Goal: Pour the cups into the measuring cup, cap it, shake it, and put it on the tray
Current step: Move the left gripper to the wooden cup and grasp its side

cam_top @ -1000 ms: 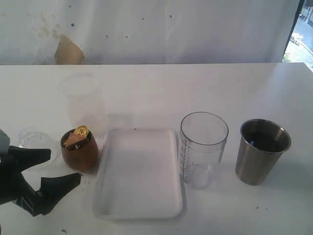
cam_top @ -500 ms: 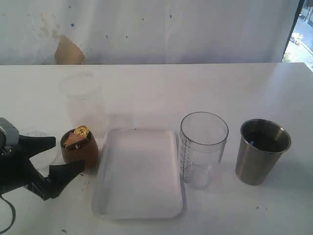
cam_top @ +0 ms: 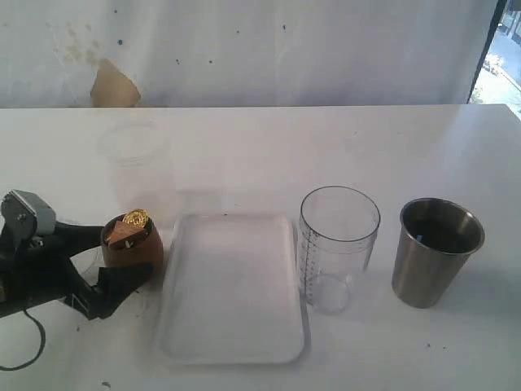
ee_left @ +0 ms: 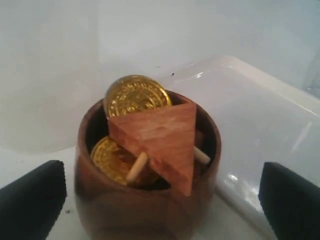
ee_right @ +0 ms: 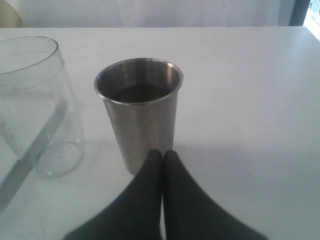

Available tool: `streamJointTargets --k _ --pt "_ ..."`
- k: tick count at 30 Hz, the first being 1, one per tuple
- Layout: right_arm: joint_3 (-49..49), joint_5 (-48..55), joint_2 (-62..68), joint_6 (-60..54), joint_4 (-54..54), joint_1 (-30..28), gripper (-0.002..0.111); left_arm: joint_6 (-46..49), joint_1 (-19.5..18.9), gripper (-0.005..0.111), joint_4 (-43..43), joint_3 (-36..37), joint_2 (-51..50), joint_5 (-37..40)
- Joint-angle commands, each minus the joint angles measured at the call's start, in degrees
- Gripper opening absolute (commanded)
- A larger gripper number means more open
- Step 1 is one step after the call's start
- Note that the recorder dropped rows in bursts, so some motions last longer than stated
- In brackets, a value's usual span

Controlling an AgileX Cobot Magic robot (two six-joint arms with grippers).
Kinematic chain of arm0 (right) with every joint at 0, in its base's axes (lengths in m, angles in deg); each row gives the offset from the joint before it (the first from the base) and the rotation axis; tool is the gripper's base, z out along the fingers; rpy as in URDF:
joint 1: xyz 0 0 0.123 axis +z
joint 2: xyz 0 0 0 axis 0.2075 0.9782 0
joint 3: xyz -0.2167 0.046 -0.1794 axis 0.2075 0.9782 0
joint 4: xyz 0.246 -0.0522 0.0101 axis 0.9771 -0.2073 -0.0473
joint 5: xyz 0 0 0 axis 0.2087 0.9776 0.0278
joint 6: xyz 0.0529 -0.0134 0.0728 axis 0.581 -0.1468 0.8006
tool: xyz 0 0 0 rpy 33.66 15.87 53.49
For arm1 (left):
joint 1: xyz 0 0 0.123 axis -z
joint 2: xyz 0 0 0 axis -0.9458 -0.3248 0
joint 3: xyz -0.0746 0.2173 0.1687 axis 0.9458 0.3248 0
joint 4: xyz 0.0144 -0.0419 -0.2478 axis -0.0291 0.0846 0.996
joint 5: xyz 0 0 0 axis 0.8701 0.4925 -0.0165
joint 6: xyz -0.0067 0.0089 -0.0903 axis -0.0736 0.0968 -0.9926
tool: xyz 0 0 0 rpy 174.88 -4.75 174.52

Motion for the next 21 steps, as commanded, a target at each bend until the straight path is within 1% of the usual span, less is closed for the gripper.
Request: streamJointTargets --k 1,7,12,17,21 --pt "0.3 -0.78 -0.31 0.09 -0.09 -0.13 0.0 -0.28 0.16 0.105 -1.9 -2.26 -2.05 -1.28" --pt "0.3 -0.78 -0.31 0.09 -0.09 -0.13 0.0 -0.39 0.16 0.105 -2.03 -4.82 -4.75 -1.64" --pt "0.3 -0.78 -0.31 0.09 -0.09 -0.13 0.0 -1.29 0.16 0.105 -3.91 -7.34 -8.05 -4.4" --pt "0.3 -0.78 -0.31 0.09 -0.09 -0.13 0.0 -1.29 0.16 0.105 -4.22 -7.83 -8.17 -4.58" --pt "0.3 -0.78 -0.31 0.09 -0.09 -0.13 0.0 -1.93 0.16 0.105 -7.46 -9.63 -8.17 -4.58"
